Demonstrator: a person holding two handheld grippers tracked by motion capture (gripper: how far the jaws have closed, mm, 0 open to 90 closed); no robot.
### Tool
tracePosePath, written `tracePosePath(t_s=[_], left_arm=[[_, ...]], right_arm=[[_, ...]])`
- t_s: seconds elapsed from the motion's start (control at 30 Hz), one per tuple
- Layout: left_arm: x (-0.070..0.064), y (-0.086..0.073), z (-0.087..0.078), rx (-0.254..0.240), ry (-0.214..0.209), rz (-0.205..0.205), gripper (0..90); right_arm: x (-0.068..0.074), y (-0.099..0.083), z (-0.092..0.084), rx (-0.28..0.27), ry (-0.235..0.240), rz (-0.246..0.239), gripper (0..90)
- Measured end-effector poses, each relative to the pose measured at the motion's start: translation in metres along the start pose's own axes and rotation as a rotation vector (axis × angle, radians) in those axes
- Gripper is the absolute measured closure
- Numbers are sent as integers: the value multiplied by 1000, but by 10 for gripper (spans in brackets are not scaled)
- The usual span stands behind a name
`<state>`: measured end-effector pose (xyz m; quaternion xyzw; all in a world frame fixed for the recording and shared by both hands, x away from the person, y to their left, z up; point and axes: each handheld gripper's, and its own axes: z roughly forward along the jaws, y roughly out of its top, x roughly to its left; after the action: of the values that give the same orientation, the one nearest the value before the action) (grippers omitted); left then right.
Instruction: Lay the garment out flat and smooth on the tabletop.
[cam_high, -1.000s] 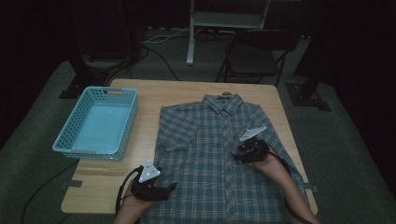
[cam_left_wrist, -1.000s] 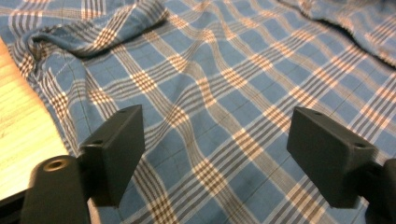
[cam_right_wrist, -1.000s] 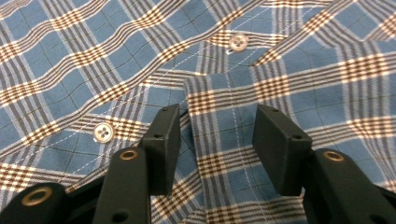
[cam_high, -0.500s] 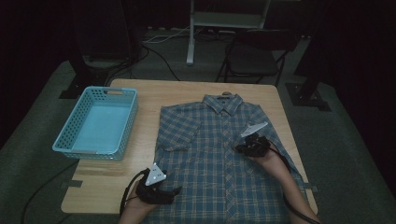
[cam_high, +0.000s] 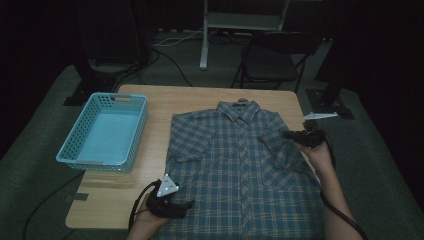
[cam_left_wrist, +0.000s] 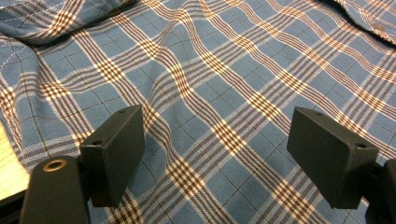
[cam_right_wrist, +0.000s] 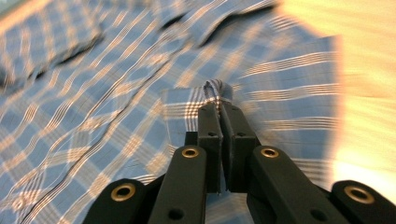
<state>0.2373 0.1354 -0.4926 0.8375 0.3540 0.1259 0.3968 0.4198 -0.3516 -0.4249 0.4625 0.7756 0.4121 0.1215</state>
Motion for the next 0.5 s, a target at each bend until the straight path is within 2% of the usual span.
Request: tracePosePath(t_s=[0.07, 0.1, 0.13, 0.17, 0.3, 0.33, 0.4, 0.43, 0.47, 0.5], left_arm=[[0, 0, 0, 2, 1, 0, 199], [0, 0, 0, 2, 1, 0, 199], [0, 0, 0, 4, 3, 1, 199], [-1, 0, 1, 7, 4, 2, 199], [0, 0, 1, 12, 6, 0, 199], [0, 0, 1, 12, 6, 0, 199], [0, 0, 1, 16, 8, 1, 199], [0, 0, 1, 16, 8, 1, 199], [-1, 0, 1, 18, 10, 1, 199], [0, 1, 1, 19, 10, 2, 199]], right_arm=[[-16, 0, -16, -48, -13, 55, 871], [-16, 0, -16, -48, -13, 55, 871], [-24, 0, -24, -65, -32, 82, 871], [-42, -1, -42, -92, -81, 131, 871], [-68, -2, -71, -117, -197, 198, 871], [-76, -4, -78, -127, -207, 219, 871], [-88, -7, -91, -113, -257, 245, 871], [-88, -7, -91, -113, -257, 245, 871], [-101, -14, -102, -100, -314, 287, 871], [-105, -17, -104, -90, -345, 297, 871]])
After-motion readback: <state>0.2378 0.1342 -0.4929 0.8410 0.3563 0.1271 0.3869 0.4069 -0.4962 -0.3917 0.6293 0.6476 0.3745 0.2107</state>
